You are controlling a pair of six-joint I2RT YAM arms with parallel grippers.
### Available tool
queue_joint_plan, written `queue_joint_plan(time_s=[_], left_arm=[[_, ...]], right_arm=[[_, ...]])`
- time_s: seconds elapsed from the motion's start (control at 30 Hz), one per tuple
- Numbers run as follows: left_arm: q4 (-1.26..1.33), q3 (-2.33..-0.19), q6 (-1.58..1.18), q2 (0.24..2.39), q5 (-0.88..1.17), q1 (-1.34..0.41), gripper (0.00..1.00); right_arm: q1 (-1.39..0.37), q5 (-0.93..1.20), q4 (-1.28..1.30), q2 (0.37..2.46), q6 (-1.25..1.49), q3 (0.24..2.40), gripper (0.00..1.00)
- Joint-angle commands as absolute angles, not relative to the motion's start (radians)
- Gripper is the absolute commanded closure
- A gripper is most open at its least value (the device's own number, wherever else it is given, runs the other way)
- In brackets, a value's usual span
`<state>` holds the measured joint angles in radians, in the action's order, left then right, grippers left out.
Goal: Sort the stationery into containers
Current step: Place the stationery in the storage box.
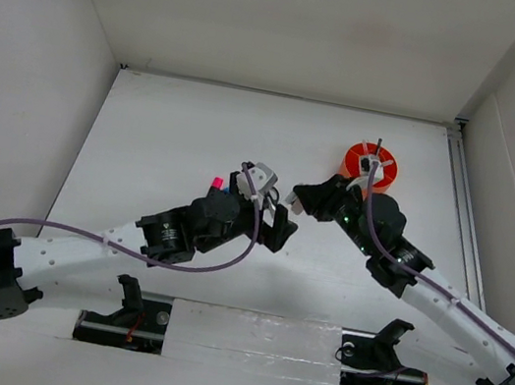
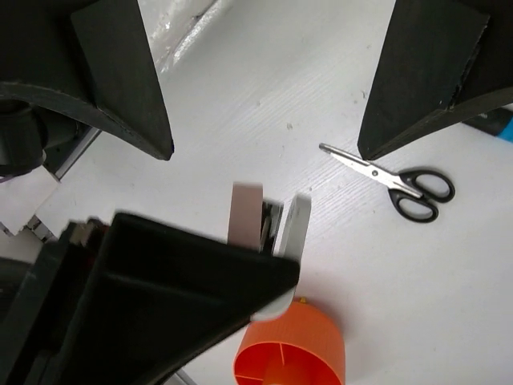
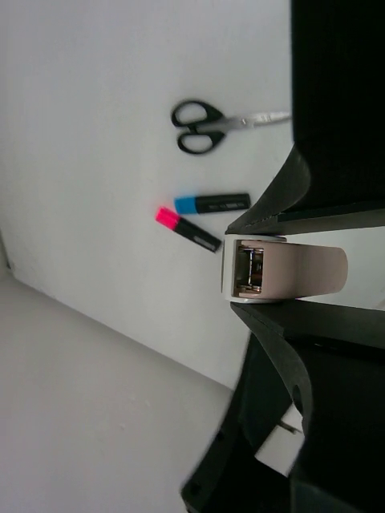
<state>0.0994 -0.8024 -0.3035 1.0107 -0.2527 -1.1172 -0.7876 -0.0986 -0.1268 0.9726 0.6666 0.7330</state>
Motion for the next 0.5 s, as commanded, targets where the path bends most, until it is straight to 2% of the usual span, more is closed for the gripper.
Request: queue_joint_plan(time_s=[0.0,0.1,0.23,0.3,0.4,0.47], left_arm=[[-0.003,-0.886,-0.394,0.974,-0.299,-1.120,0.01],[-0.229,-0.980,-0.541,0.965,-0.436,-1.120,0.01],[-0.579,-1.098,-0.727,0.979,-0.651,-1.109,0.01],[-0.764,-1.124,-0.791,1.020,-0.687,-1.002,0.01],[-0.816,-1.085,-0.767,1.046,-0.654,-0.844,0.01],[-0.761,-1.051,-0.732,1.046,-0.603,-0.830,0.01]], right_arm=[[-0.689,-0.202,-0.121,0.976,0.565,0.814,1.00],[-0.589,-0.230,-0.112,0.976,0.485,0.825,1.00],[-0.337,-0.224,-0.144,0.976,0.379,0.847,1.00],[-0.243,-0.180,-0.170,1.008,0.365,0.867,1.00],[-0.083,-0.100,-0.233,1.072,0.393,0.881,1.00],[-0.011,-0.004,-0.300,1.123,0.411,0.905,1.00]])
